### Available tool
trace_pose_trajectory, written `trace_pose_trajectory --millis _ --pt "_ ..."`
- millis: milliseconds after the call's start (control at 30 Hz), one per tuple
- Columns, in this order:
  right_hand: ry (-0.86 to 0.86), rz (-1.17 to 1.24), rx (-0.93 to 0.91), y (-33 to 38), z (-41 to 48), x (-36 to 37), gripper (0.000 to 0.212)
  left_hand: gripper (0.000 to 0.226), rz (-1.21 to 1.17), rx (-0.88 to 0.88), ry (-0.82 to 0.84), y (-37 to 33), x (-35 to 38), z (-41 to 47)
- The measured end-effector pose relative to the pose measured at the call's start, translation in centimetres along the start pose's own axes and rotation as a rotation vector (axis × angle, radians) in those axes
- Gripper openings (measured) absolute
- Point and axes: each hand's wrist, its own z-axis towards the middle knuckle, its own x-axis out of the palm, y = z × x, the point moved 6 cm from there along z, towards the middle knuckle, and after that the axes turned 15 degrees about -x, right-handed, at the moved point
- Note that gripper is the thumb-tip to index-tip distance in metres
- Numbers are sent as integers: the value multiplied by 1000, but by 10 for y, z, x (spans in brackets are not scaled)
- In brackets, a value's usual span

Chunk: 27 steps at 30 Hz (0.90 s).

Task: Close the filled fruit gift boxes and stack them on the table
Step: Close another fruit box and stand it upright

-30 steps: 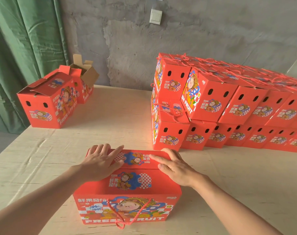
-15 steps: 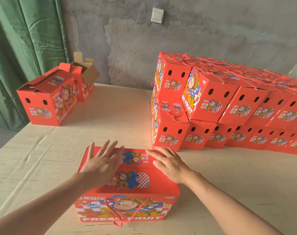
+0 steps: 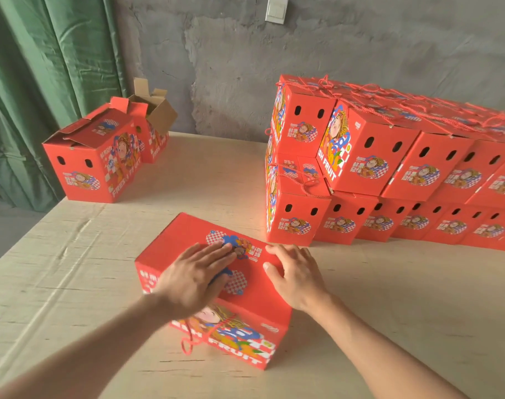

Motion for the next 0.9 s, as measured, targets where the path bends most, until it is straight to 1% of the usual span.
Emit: trace_pose_trajectory --millis 67,133,200,300,433,467,500,533,567,633,667,700,733,767,800,833,867,900 --pt "72 -27 48 7 -11 2 52 61 36 66 55 16 -5 15" --pt "151 -22 74 17 -23 2 62 64 106 83 95 29 -5 27" --pt "217 -41 101 27 -33 4 70 65 114 46 108 38 -4 37" --pt "266 -74 147 43 -43 7 76 45 70 -18 161 42 -1 45" --pt "321 -88 172 54 -50 10 78 43 32 -113 212 36 7 49" --pt "320 -91 173 55 -51 10 78 44 18 -155 184 33 7 47" --pt "310 -86 177 54 -50 9 78 44 -9 -208 118 30 6 43" --pt "297 -73 183 53 -50 9 77 42 -70 -263 10 28 3 36" --pt "278 -49 184 51 -49 9 77 38 -171 -313 -128 27 -2 25" --pt "205 51 178 49 -49 7 79 21 -389 -397 -378 29 -10 -2" --pt "171 124 189 46 -48 6 83 11 -456 -427 -454 30 -10 -16" --pt "153 197 217 41 -47 6 87 12 -481 -460 -481 31 -11 -27" --pt "153 264 250 35 -46 6 86 24 -479 -493 -453 32 -9 -34" --pt "168 334 294 28 -44 6 77 38 -469 -530 -379 33 -6 -38" --pt "198 425 343 22 -43 7 63 48 -440 -586 -270 34 -2 -41" --pt "227 533 392 17 -41 8 56 55 -402 -660 -140 37 3 -43" --pt "244 658 439 11 -41 10 54 59 -392 -737 -16 39 9 -44" --pt "272 773 487 6 -40 15 53 62 -433 -804 75 41 13 -48"
